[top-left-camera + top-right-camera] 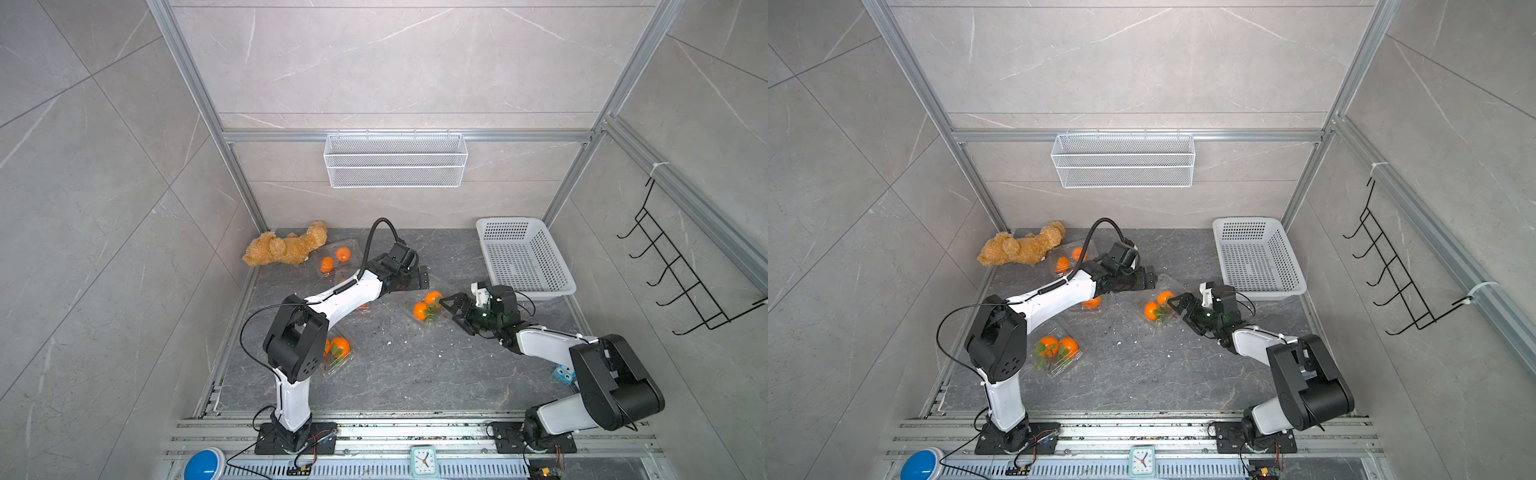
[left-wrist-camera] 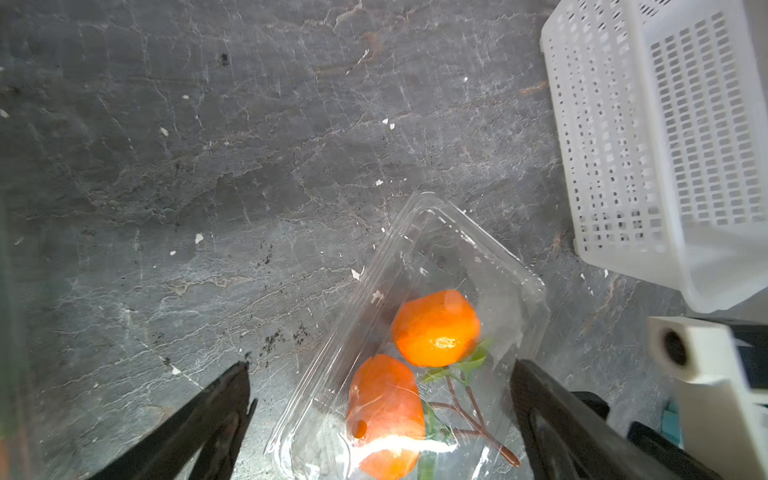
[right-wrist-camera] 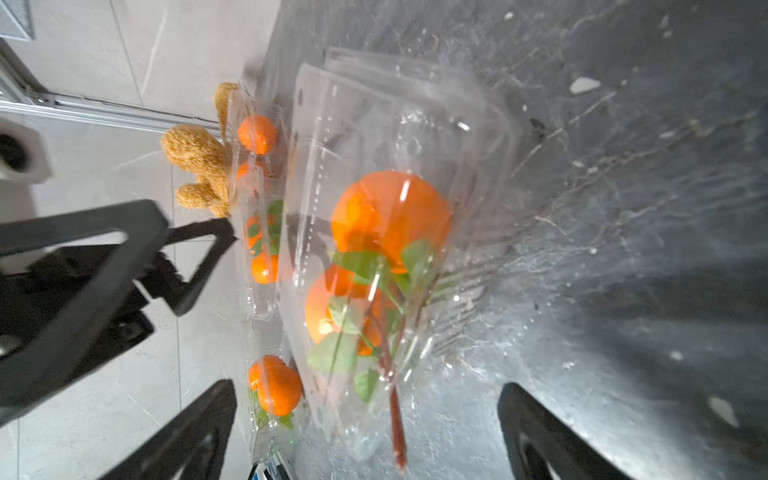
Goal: Take oranges out of containers
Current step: Open the packing box at the center of the board.
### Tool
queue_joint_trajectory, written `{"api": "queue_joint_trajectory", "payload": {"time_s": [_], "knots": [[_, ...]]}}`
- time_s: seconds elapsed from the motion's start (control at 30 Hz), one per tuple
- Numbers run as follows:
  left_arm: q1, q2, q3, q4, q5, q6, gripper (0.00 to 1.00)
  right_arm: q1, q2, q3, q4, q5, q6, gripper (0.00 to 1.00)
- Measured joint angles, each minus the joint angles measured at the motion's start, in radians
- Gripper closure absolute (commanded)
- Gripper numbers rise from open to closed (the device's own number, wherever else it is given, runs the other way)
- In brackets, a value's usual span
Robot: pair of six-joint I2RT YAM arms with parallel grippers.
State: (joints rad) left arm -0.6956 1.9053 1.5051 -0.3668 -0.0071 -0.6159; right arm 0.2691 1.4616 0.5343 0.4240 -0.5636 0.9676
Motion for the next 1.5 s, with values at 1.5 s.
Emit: {"api": "queue_joint_trajectory", "payload": {"time_s": [1.5], "knots": [[0.0,0.017,-0.113,0.177,0.169,-0.116,0.01,0.08,0.065,-0.093,0.405,-0.002,0.275,0.17]]}}
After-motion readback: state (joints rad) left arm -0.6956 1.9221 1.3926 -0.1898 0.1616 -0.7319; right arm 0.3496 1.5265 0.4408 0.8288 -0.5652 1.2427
